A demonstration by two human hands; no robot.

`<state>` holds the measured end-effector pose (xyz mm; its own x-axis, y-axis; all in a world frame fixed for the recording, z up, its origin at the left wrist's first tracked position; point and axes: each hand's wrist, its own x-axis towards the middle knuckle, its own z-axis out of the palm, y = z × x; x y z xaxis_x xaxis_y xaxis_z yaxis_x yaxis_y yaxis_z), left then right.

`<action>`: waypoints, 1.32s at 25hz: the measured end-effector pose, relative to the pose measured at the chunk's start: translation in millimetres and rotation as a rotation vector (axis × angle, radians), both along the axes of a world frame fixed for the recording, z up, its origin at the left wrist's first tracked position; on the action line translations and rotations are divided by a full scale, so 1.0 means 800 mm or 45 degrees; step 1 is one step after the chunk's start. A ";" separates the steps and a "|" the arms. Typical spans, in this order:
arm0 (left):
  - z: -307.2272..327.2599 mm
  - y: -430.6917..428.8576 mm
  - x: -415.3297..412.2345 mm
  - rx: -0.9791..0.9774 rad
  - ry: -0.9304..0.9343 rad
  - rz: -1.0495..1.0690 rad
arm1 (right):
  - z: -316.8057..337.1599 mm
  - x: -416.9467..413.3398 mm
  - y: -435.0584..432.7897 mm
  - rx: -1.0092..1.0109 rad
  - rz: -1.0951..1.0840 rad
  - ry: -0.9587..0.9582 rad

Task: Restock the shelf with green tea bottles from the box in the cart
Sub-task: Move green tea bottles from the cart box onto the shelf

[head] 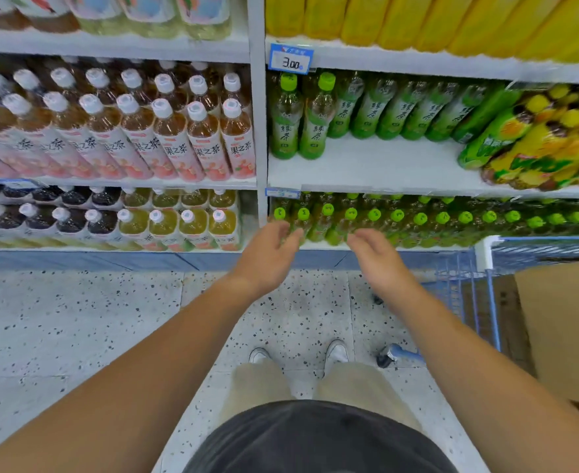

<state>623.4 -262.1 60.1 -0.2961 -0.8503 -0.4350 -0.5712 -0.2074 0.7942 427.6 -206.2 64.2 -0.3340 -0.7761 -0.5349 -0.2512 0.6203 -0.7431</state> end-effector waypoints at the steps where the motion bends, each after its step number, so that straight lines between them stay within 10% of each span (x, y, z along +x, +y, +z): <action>1: 0.005 0.005 -0.003 -0.013 -0.030 -0.082 | 0.010 0.001 0.016 0.023 -0.065 -0.025; 33: 0.095 0.438 -0.548 0.301 0.139 -0.553 | 0.089 -0.484 0.560 -0.030 -0.685 0.025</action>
<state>185.1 88.0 135.9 -0.6551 -0.5206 -0.5476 -0.5608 -0.1505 0.8141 40.4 241.5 135.5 -0.6973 -0.5044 -0.5093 0.0836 0.6484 -0.7567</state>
